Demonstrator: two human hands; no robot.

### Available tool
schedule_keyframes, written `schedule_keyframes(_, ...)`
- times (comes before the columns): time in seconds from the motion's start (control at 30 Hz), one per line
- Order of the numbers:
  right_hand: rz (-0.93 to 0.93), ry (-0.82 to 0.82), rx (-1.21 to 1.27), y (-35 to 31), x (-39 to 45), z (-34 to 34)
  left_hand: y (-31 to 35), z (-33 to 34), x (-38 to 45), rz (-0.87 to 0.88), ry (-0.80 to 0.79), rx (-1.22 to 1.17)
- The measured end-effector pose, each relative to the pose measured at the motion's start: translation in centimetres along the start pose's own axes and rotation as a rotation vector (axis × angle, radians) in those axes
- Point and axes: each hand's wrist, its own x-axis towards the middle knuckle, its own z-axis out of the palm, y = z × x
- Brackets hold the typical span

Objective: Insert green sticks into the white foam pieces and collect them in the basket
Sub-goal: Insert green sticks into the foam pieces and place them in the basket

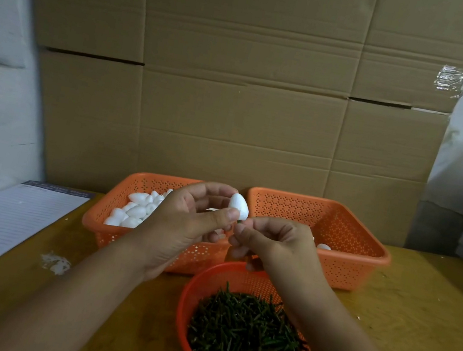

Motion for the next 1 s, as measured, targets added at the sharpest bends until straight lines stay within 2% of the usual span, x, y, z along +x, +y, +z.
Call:
schedule_keyframes(0.63,0.04,-0.086,0.03,0.28,-0.02,-0.33,0.18,-0.18,-0.03,-0.025,-0.033,-0.008)
schedule_keyframes(0.83,-0.041,0.021,-0.064,0.35,0.16,-0.01,0.07,0.29,-0.02,-0.011,-0.008,-0.012)
schedule_keyframes(1.0,-0.051,0.04,-0.085,0.27,0.22,0.21,-0.08,0.39,-0.01,-0.009,0.022,0.036)
